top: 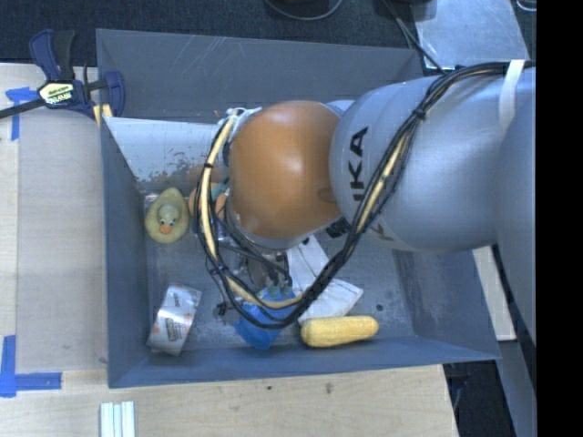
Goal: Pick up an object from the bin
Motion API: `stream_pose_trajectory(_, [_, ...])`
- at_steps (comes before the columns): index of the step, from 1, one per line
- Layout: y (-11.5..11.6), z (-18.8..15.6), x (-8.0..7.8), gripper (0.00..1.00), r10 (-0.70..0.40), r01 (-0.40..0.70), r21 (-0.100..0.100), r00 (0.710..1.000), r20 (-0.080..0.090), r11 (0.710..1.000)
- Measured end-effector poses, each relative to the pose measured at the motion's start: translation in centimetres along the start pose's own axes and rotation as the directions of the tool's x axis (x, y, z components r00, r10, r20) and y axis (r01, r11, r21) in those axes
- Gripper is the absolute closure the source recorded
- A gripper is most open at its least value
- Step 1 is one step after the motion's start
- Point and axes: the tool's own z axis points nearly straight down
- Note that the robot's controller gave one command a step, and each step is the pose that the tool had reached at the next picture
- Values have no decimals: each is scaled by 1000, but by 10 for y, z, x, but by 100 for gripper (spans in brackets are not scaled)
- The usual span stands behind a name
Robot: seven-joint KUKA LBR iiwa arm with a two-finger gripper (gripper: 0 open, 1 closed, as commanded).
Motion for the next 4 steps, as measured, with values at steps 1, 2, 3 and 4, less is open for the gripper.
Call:
stream_pose_trajectory(1, [31, 26, -5, 0, -331, 331, 0, 944, 2, 944])
stream_pose_trajectory(2, [43, 47, 3, 0, -476, 476, 0, 879, 1, 879])
stream_pose_trajectory(3, [47, 111, -13, 0, -562, 562, 7, 827, 16, 827])
stream_pose_trajectory(4, [44, 93, -4, 100, -560, 560, 1, 829, 6, 829])
